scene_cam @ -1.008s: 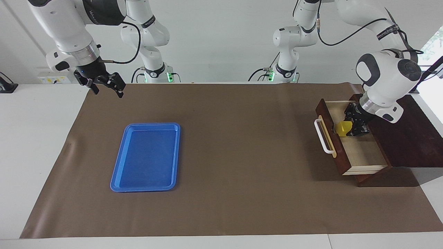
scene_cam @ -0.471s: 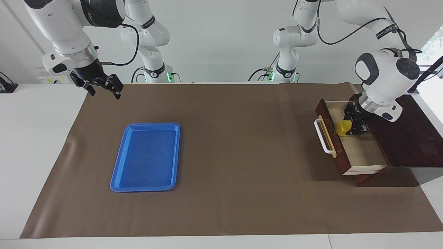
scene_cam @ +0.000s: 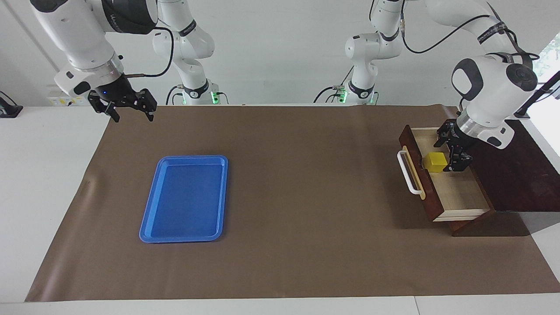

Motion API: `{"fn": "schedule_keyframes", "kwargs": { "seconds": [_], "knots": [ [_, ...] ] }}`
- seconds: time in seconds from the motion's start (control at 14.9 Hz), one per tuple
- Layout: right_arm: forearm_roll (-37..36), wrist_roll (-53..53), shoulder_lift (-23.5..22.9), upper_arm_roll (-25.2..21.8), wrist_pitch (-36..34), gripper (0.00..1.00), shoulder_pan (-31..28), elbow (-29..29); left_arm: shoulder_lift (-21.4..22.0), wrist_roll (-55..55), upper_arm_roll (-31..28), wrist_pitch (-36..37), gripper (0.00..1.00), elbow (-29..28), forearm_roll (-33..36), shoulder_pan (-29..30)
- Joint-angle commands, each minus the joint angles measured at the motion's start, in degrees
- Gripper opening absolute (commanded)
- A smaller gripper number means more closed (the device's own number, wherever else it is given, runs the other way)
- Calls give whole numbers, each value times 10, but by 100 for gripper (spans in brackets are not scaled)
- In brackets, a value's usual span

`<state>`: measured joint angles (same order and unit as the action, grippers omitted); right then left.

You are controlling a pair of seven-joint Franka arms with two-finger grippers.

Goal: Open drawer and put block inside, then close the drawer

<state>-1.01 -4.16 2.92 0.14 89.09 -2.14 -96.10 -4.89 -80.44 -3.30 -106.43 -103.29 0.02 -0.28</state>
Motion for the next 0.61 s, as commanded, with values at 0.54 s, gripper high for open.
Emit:
{"fn": "schedule_keyframes", "kwargs": {
  "seconds": [0.54],
  "knots": [
    [-6,-14,3,7,-10,100,-9,-1,8,-181,-3,-14,100,-16,72,-136]
  ]
}}
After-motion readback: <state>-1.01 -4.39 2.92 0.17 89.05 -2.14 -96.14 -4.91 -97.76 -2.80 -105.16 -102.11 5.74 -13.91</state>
